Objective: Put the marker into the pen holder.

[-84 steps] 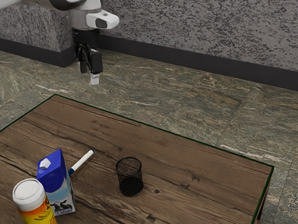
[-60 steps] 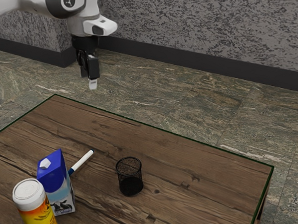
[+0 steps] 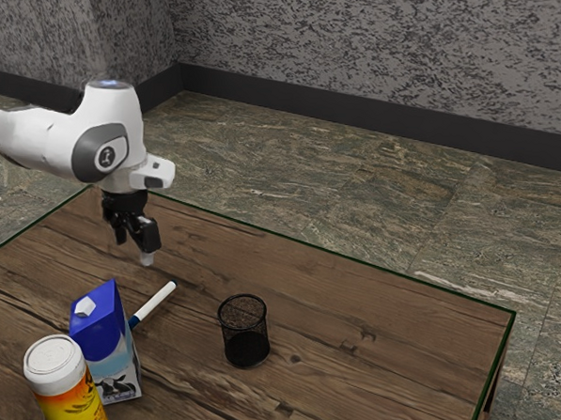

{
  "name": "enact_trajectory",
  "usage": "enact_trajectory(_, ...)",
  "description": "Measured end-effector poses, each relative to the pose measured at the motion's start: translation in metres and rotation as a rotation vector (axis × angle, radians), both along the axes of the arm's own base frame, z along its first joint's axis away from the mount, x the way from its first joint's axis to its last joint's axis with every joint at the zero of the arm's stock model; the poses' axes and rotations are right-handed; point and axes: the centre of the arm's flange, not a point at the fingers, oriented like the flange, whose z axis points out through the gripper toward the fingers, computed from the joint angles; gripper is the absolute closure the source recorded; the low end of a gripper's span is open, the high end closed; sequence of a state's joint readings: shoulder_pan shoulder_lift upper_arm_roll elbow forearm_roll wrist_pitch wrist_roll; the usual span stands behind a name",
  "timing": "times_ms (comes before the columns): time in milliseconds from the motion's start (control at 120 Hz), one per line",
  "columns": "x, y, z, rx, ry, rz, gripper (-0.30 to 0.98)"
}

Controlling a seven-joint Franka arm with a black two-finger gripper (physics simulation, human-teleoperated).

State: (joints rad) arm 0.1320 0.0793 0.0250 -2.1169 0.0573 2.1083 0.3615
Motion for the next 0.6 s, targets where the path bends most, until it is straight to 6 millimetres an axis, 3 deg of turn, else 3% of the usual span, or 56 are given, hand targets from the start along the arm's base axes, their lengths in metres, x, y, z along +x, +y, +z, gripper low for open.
enact_trajectory(83, 0.004, -0.055, -0.017, 0.001, -0.021, -0.076, 0.02)
enact_trajectory(142, 0.005, -0.070, -0.020, 0.001, -0.042, -0.086, 0.14)
enact_trajectory(225, 0.007, -0.057, -0.026, 0.005, -0.060, -0.044, 0.34)
enact_trajectory(333, 0.012, -0.034, -0.042, 0.007, -0.060, 0.017, 0.49)
enact_trajectory(600, 0.038, -0.011, -0.085, 0.016, -0.037, 0.087, 0.58)
